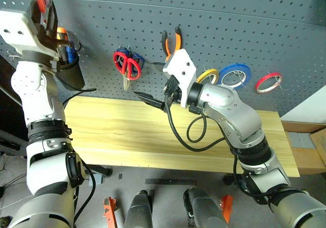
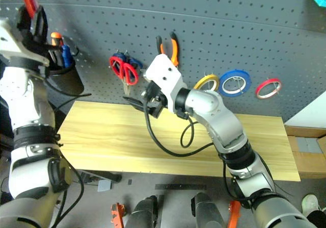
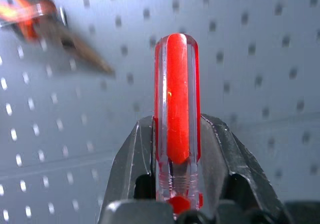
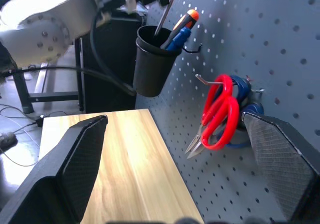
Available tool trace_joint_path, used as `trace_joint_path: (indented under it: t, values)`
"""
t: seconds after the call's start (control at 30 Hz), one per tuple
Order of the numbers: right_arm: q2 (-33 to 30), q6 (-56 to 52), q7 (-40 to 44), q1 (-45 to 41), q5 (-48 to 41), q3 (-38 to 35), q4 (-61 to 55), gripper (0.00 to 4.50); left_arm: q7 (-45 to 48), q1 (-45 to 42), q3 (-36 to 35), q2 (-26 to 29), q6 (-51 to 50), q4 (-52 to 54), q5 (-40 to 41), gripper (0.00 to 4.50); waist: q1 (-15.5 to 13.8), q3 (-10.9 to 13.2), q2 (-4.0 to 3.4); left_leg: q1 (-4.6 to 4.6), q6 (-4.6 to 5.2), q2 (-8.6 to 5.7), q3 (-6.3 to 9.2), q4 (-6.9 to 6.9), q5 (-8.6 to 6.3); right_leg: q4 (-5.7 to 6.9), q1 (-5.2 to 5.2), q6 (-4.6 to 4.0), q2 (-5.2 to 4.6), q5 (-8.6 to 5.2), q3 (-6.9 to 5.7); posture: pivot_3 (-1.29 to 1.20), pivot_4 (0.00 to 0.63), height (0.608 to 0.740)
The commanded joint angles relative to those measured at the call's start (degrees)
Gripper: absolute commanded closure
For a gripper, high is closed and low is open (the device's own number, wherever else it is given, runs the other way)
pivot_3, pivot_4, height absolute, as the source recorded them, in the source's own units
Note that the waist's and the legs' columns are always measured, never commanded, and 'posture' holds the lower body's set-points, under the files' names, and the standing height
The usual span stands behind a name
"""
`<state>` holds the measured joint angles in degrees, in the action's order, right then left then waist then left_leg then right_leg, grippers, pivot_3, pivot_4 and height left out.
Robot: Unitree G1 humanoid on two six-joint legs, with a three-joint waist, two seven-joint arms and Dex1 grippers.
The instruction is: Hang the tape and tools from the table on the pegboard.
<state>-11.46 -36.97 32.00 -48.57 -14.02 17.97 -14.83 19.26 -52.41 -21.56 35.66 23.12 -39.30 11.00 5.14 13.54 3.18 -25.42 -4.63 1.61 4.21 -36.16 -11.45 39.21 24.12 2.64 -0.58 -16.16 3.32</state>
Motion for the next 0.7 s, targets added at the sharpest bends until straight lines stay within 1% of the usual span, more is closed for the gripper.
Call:
trace_joint_path:
  t: [0.03, 0.13, 0.2, 0.23, 0.3, 0.37, 0.47, 0.5, 0.6, 0.67, 0.7]
  values:
    - [-0.2, 0.1, -0.2, -0.7, 0.4, -1.1, -2.1, 0.0, -0.7, -1.6, -0.1, 0.1, 5.0, -3.0, -0.4, 3.64, 0.1, 0.0, 0.0, 0.0, 0.0, 0.0, 0.0, -0.01, 0.0, 0.01, 0.0, 0.0, 0.0, 0.0, -0.01, -0.11, 0.144, 0.74]
    - [-0.6, 0.0, -0.2, -0.8, 0.6, -1.1, -1.9, 0.0, -3.1, -1.0, -0.4, 0.6, 8.0, -5.9, -1.5, 3.64, 0.2, 0.0, 0.0, 0.0, 0.01, 0.0, 0.0, -0.08, 0.0, 0.14, 0.03, 0.0, -0.01, 0.0, -0.01, -0.12, 0.145, 0.74]
    - [-0.7, -0.2, -0.2, -0.8, 0.8, -1.0, -1.9, 0.0, -4.4, -0.2, -1.1, 1.0, 9.7, -7.1, -1.6, 2.91, 0.2, 0.0, 0.0, 0.0, 0.02, -0.01, 0.0, -0.16, -0.01, 0.28, 0.05, 0.0, -0.01, 0.0, -0.01, -0.12, 0.146, 0.74]
    - [-0.8, -0.2, -0.1, -0.7, 0.8, -1.0, -1.9, 0.0, -4.6, 0.0, -1.3, 1.0, 10.2, -7.4, -1.3, 2.66, 0.3, 0.0, 0.0, 0.0, 0.02, -0.01, 0.0, -0.19, -0.01, 0.32, 0.05, 0.0, -0.01, 0.0, -0.01, -0.12, 0.146, 0.74]
    - [-0.9, -0.2, -0.1, -0.7, 1.1, -1.0, -1.9, 0.0, -4.6, 0.0, -1.7, 0.6, 10.5, -7.6, -0.2, 1.9, 0.4, 0.0, 0.0, 0.0, 0.07, -0.01, 0.01, -0.3, -0.04, 0.44, 0.05, 0.0, -0.01, 0.0, -0.01, -0.12, 0.146, 0.74]
    - [-0.9, -0.2, -0.1, -0.7, 1.4, -1.0, -1.7, 0.0, -5.1, -0.1, -2.0, 0.3, 10.6, -7.5, 0.3, 1.26, 0.4, 0.0, 0.0, 0.0, 0.1, -0.01, 0.02, -0.52, -0.06, 0.67, 0.05, 0.0, 0.0, 0.0, -0.01, -0.12, 0.145, 0.74]
    - [-1.0, -0.1, 0.0, -0.7, 1.6, -1.3, -1.6, 0.0, -6.2, -0.4, -2.5, -0.2, 10.0, -6.3, 1.2, 0.15, 0.4, 0.0, 0.0, 0.01, 0.22, -0.01, 0.03, -0.78, -0.1, 0.82, 0.01, 0.0, 0.02, 0.0, 0.0, -0.12, 0.144, 0.74]
    - [-1.1, -0.1, 0.0, -0.7, 1.7, -1.4, -1.6, 0.0, -6.5, -0.5, -2.3, -0.3, 9.4, -5.1, 1.3, 0.07, 0.4, 0.0, 0.01, 0.03, 0.24, -0.02, 0.04, -0.8, -0.09, 0.85, -0.01, 0.0, 0.02, 0.0, -0.01, -0.12, 0.144, 0.74]
    - [-1.8, -0.2, 0.0, -0.2, 1.4, -2.5, -2.4, 0.0, -5.8, -0.5, 0.3, -1.6, 5.6, 4.4, 1.7, 0.07, 0.3, 0.0, 0.07, 0.07, 0.23, -0.04, 0.1, -0.83, -0.01, 0.97, -0.05, -0.04, 0.02, 0.03, -0.04, -0.13, 0.142, 0.74]
    - [-2.7, -1.1, 0.2, 0.9, 0.1, -4.4, -4.0, 0.0, -2.8, 1.6, 4.1, -3.4, -1.4, 14.2, 3.4, 0.07, 0.3, -0.1, 0.08, 0.06, 0.23, -0.04, 0.14, -0.84, -0.01, 1.0, -0.06, -0.04, 0.02, 0.03, -0.07, -0.13, 0.141, 0.74]
    - [-3.3, -1.7, 0.4, 2.0, -0.8, -5.6, -5.2, 0.0, -0.8, 3.7, 6.3, -4.1, -7.4, 19.3, 5.1, 0.07, 0.3, -0.2, 0.04, 0.06, 0.22, -0.07, 0.15, -0.83, 0.0, 1.0, -0.07, -0.04, -0.01, 0.03, -0.07, -0.13, 0.138, 0.74]
